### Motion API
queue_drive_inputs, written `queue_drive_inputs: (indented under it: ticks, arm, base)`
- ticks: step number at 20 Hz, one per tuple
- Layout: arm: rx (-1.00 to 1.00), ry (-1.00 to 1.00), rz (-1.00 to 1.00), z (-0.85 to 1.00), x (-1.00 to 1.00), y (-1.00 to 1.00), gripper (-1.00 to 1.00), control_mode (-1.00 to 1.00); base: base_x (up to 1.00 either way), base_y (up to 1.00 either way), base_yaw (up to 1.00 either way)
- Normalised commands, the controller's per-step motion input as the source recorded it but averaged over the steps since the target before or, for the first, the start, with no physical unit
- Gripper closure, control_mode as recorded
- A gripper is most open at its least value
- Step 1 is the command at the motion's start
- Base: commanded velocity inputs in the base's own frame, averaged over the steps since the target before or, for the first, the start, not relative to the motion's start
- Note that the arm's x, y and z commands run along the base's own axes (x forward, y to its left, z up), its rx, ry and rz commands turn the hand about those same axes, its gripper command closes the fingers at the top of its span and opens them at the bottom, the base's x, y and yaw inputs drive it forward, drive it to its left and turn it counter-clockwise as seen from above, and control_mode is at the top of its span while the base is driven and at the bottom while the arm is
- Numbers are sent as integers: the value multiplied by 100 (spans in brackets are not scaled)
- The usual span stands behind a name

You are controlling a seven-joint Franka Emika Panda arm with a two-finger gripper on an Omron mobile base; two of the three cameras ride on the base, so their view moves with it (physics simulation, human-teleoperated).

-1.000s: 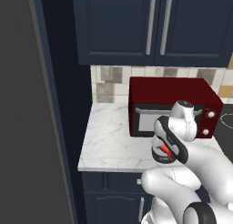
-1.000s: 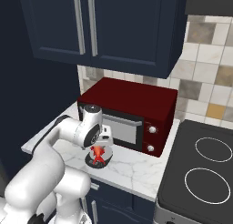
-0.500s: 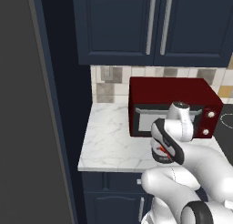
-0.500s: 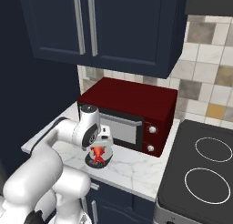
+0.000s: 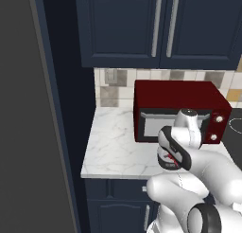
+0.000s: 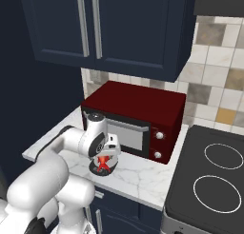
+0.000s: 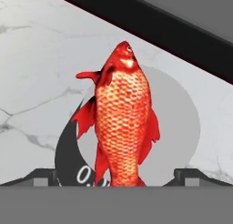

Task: Take the fish from the fridge and place it on the digital scale on the counter by the fridge. Wait a few seconds for a reading, then move it to the plate on the dining counter.

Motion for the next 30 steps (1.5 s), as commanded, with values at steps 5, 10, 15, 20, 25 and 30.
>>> queue_drive_inputs:
  ticks: [5,10,15,20,25,30]
  arm:
    - [0,1,0,0,8,0,-100,-100]
    - [0,2,0,-5,17,0,-100,-100]
    - [0,1,0,-9,14,0,-100,-100]
    - [0,1,0,-19,11,0,-100,-100]
    - [0,0,0,-17,3,0,-100,-100]
    - [0,0,0,-4,0,0,-100,-100]
  base:
    - [0,0,0]
    - [0,0,0]
    - [0,0,0]
    - [0,0,0]
    - [0,0,0]
    - [0,0,0]
